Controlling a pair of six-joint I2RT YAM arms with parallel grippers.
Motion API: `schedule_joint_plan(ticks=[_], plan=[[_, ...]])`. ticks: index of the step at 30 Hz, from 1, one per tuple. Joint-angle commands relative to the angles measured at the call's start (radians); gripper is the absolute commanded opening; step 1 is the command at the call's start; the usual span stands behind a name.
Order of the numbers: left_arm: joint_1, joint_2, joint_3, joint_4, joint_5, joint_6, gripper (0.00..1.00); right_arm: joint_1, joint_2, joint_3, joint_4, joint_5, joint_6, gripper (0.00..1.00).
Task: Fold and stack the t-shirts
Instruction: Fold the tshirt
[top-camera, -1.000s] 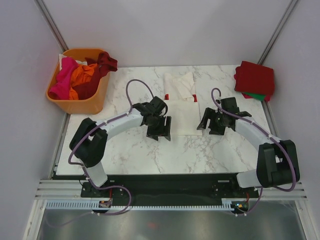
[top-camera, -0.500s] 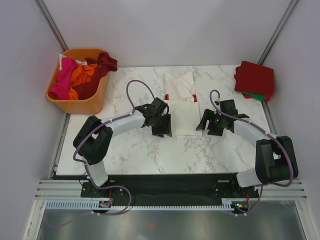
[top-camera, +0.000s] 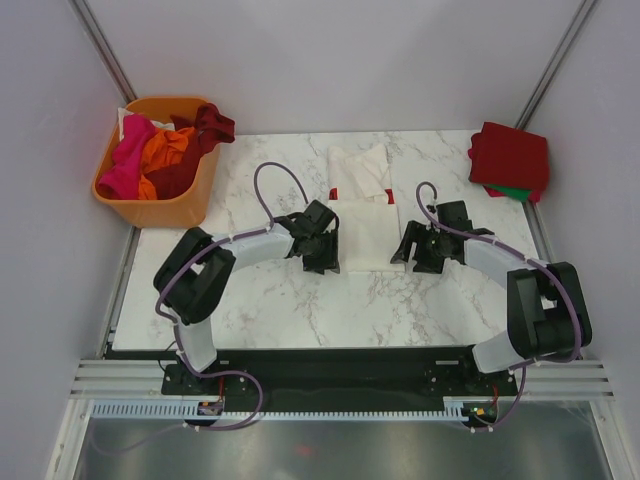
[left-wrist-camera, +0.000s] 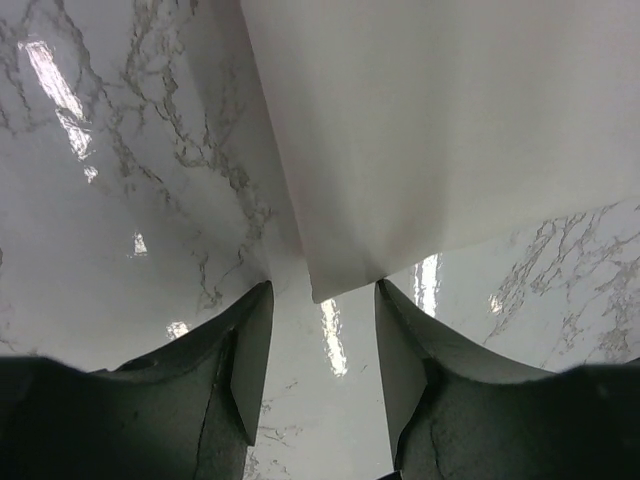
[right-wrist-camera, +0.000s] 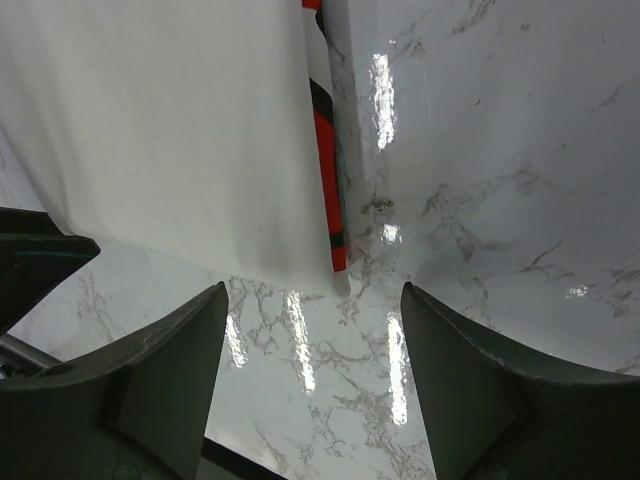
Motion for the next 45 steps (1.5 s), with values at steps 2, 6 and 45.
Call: schedule_joint_plan(ticks=[2, 6, 45], plan=[[-0.003, 0.043, -0.012, 0.063, -0.042, -0.035, 0.51, -0.002, 0.027, -0.024, 0.025, -0.01, -0.021, 0.78], [-0.003, 0.029, -0.023, 0.076, -0.058, -0.039, 0.49, -0.001, 0.029, -0.041, 0.029, 0.009, -0.022, 0.77], [0.014, 0.049, -0.055, 0.115, -0.032, -0.043, 0.02, -0.002, 0.058, -0.186, 0.192, -0.051, 0.062, 0.51]])
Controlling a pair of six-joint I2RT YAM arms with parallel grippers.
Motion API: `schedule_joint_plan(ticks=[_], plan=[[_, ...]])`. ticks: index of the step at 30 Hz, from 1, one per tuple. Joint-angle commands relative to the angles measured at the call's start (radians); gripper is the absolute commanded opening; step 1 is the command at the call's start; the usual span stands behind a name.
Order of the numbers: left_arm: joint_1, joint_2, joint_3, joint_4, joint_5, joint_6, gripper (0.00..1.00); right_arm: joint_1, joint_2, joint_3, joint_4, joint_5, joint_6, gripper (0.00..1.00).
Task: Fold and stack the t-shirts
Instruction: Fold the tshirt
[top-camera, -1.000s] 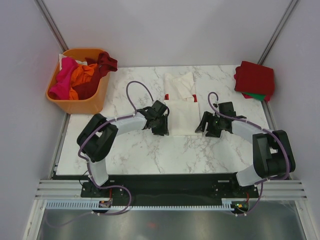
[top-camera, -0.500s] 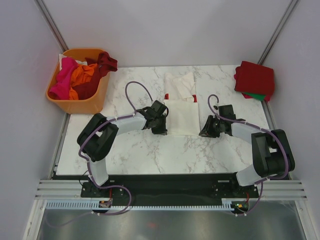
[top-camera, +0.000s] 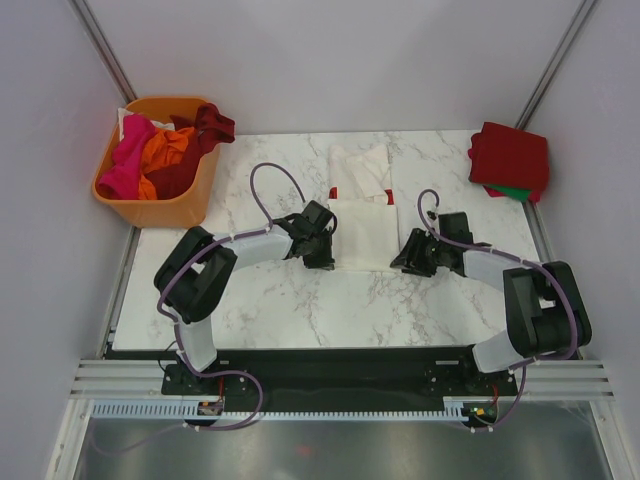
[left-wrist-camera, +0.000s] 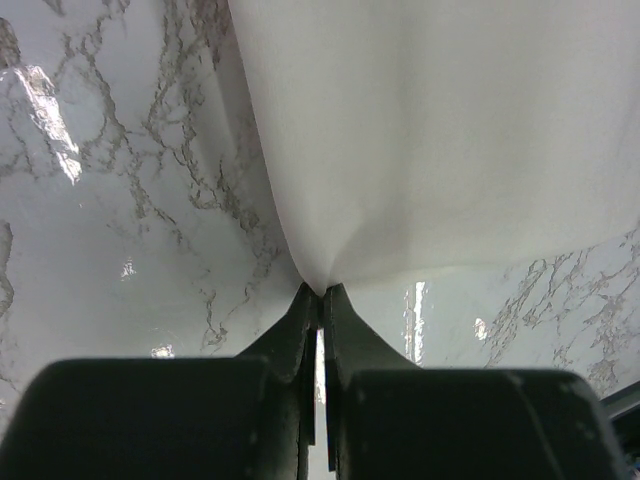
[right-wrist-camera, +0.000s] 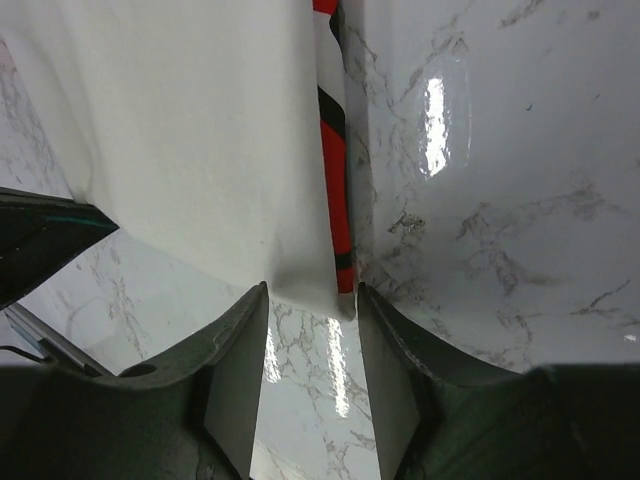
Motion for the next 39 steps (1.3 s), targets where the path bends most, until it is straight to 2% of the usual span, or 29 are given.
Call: schedule_joint_plan(ticks=[1, 4, 7, 8, 12, 17, 24, 30, 35, 39], plan=[[0.001, 0.038, -0.026, 0.015, -0.014, -0.017, 0.02, 0.003, 0.051, -0.061, -0.028, 0.025, 0.001, 0.49], [0.001, 0.036, -0.031, 0.017, -0.013, -0.017, 0.02, 0.003, 0.071, -0.07, -0.006, 0.025, 0.006, 0.4], [0.002, 0.033, -0.037, 0.017, -0.013, -0.019, 0.02, 0.004, 0.068, -0.073, 0.0, 0.04, 0.001, 0.23], [0.002, 0.029, -0.039, 0.017, -0.013, -0.016, 0.02, 0.003, 0.063, -0.073, -0.005, 0.048, 0.001, 0.14], [-0.007, -0.003, -0.054, 0.015, -0.031, -0.008, 0.02, 0.003, 0.019, -0.073, -0.032, 0.076, -0.011, 0.0], [-0.016, -0.097, -0.12, -0.032, -0.028, -0.037, 0.02, 0.007, -0.096, -0.093, -0.123, 0.063, -0.007, 0.0], [-0.105, -0.361, -0.244, -0.133, -0.03, -0.118, 0.02, 0.021, -0.51, -0.161, -0.351, 0.064, 0.05, 0.0], [-0.15, -0.566, -0.31, -0.218, 0.007, -0.203, 0.02, 0.04, -0.763, -0.132, -0.534, 0.033, 0.142, 0.0], [-0.151, -0.652, -0.209, -0.334, -0.007, -0.206, 0.02, 0.04, -0.776, 0.019, -0.608, 0.04, 0.161, 0.0], [-0.145, -0.6, -0.05, -0.428, -0.048, -0.157, 0.02, 0.038, -0.684, 0.19, -0.612, 0.089, 0.127, 0.0]])
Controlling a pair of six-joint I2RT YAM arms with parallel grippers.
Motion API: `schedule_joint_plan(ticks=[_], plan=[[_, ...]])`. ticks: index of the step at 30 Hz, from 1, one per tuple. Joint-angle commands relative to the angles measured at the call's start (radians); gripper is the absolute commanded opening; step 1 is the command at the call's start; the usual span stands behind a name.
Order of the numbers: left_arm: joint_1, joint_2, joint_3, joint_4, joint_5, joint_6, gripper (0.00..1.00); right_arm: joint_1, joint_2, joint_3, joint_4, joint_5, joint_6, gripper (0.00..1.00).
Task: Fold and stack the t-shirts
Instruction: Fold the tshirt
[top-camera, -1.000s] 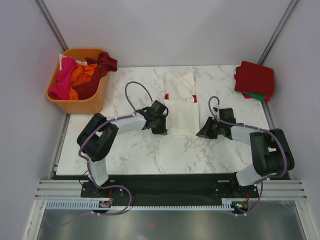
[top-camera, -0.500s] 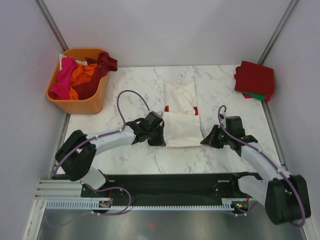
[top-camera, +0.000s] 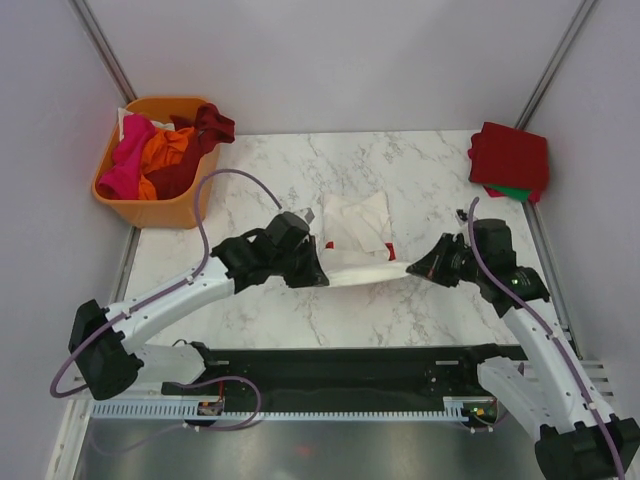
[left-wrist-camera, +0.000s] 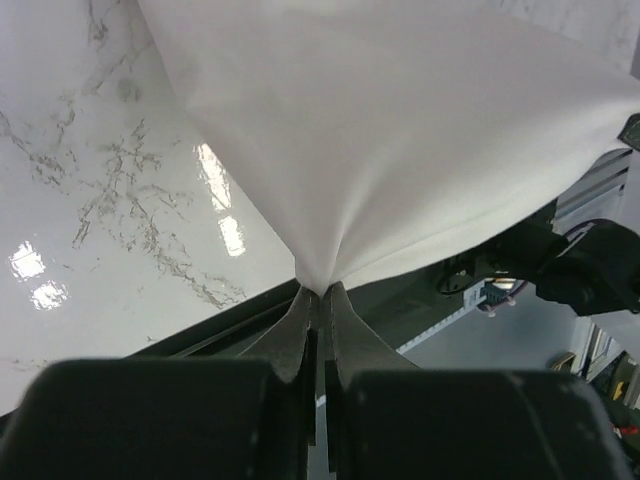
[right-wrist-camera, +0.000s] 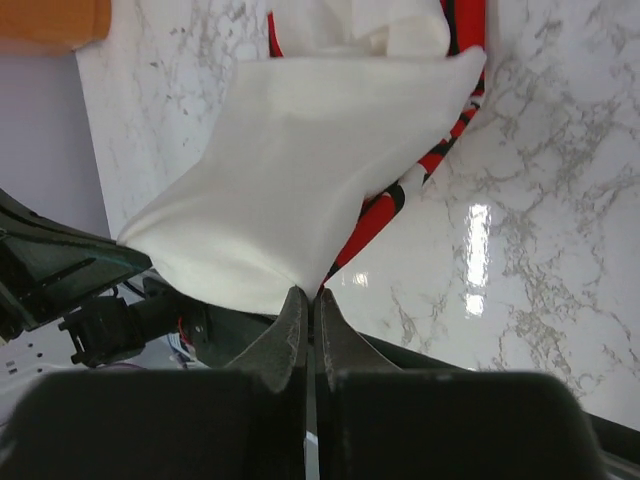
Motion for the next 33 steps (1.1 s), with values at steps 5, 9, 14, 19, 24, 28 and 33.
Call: schedule_joint_plan(ticks=[5, 9, 14, 19, 24, 28, 33], plan=[[0.057, 0.143, 0.309, -0.221, -0.075, 0.098, 0.02, -0.01, 0.228, 0.279, 0.012, 0.139, -0.065, 0.0], [0.137, 0.232, 0.41, -0.23, -0.058, 0.109, 0.02, -0.009, 0.336, 0.377, 0.058, 0.157, -0.076, 0.0], [0.224, 0.351, 0.538, -0.25, 0.029, 0.207, 0.02, -0.009, 0.459, 0.472, 0.092, 0.186, -0.099, 0.0], [0.301, 0.462, 0.645, -0.258, 0.083, 0.245, 0.02, -0.009, 0.611, 0.567, 0.129, 0.177, -0.108, 0.0], [0.341, 0.566, 0.725, -0.272, 0.113, 0.268, 0.02, -0.01, 0.741, 0.638, 0.146, 0.217, -0.122, 0.0], [0.368, 0.678, 0.814, -0.276, 0.115, 0.29, 0.02, -0.01, 0.844, 0.715, 0.157, 0.229, -0.123, 0.0], [0.416, 0.834, 0.946, -0.29, 0.161, 0.325, 0.02, -0.009, 1.022, 0.834, 0.172, 0.252, -0.111, 0.0]])
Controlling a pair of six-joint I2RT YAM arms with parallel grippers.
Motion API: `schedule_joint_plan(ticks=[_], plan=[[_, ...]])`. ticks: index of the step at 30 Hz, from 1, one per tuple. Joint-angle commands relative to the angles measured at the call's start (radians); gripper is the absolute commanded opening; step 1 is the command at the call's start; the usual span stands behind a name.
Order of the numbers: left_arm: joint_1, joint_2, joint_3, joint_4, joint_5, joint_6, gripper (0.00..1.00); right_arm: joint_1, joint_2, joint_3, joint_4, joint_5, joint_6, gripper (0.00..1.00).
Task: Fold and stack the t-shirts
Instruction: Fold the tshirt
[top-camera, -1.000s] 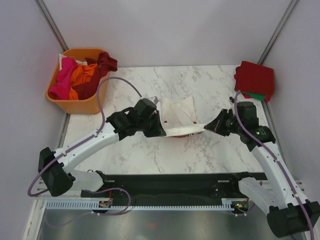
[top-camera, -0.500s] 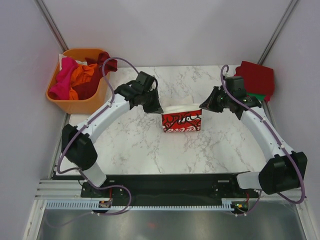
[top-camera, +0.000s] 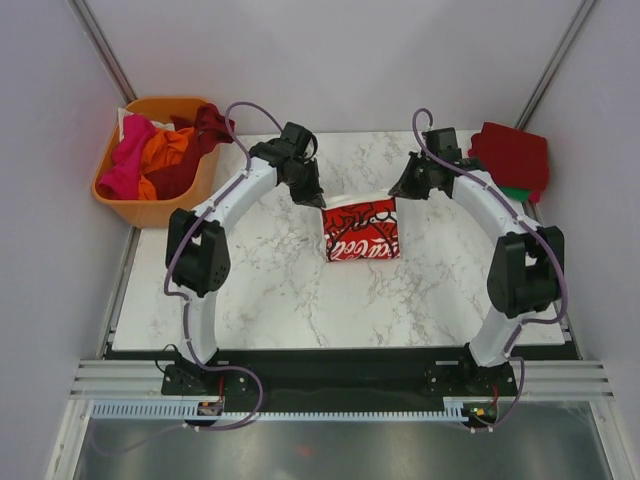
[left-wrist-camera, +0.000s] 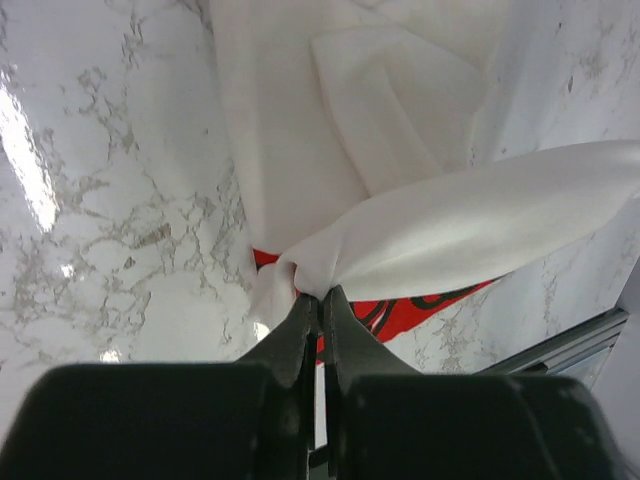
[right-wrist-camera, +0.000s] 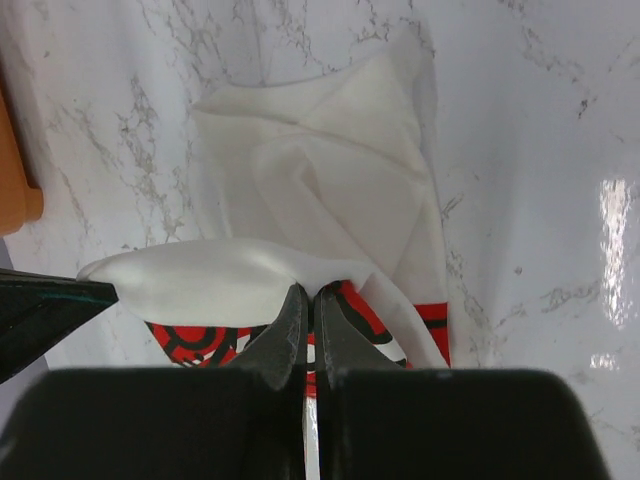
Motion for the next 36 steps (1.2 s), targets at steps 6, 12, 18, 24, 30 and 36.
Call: schedule_joint_plan(ticks=[6, 12, 18, 24, 30, 36], plan=[[0.091, 0.336, 0.365, -0.062, 0.095, 0.097, 0.05, -0.008, 0.258, 0.223, 0.049, 0.107, 0.005, 0.0], [0.149, 0.517, 0.553, -0.07, 0.208, 0.092, 0.19, -0.007, 0.404, 0.341, 0.038, 0.141, 0.017, 0.13], [0.158, 0.544, 0.61, -0.068, 0.232, 0.115, 0.82, -0.013, 0.433, 0.407, 0.012, 0.196, 0.007, 0.79], [0.175, 0.464, 0.71, -0.062, 0.202, 0.129, 1.0, -0.005, 0.295, 0.458, -0.043, 0.314, -0.022, 0.83], [0.16, 0.231, 0.545, -0.061, 0.157, 0.143, 0.81, 0.007, 0.093, 0.269, 0.033, 0.143, -0.055, 0.75], [0.047, 0.11, 0.291, -0.007, 0.206, 0.16, 0.52, 0.019, 0.033, -0.068, 0.369, -0.32, 0.103, 0.13]])
